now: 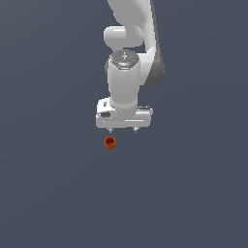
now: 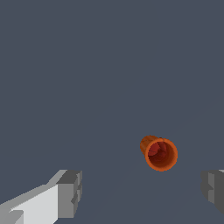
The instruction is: Pick up the object and move it to a goal position.
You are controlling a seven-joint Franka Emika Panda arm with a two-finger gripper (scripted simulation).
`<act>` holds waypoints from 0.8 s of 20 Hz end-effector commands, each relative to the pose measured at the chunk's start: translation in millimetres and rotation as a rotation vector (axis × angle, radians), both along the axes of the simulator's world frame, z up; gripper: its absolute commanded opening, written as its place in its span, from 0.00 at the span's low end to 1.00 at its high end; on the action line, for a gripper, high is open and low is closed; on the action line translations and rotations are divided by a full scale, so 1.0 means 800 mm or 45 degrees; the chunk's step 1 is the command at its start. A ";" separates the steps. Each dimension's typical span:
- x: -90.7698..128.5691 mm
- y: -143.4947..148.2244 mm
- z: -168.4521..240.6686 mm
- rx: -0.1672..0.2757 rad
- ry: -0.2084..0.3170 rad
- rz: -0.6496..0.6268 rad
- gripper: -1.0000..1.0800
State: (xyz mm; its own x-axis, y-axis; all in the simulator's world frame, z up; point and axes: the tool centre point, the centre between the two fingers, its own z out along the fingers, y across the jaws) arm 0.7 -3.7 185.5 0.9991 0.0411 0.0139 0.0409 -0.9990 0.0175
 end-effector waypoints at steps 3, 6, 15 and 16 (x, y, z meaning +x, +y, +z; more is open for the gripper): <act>0.000 0.000 0.001 0.000 -0.002 0.003 0.96; 0.001 -0.001 0.005 0.000 -0.011 0.018 0.96; 0.003 -0.003 0.014 -0.001 -0.029 0.052 0.96; 0.003 -0.004 0.012 0.000 -0.028 0.047 0.96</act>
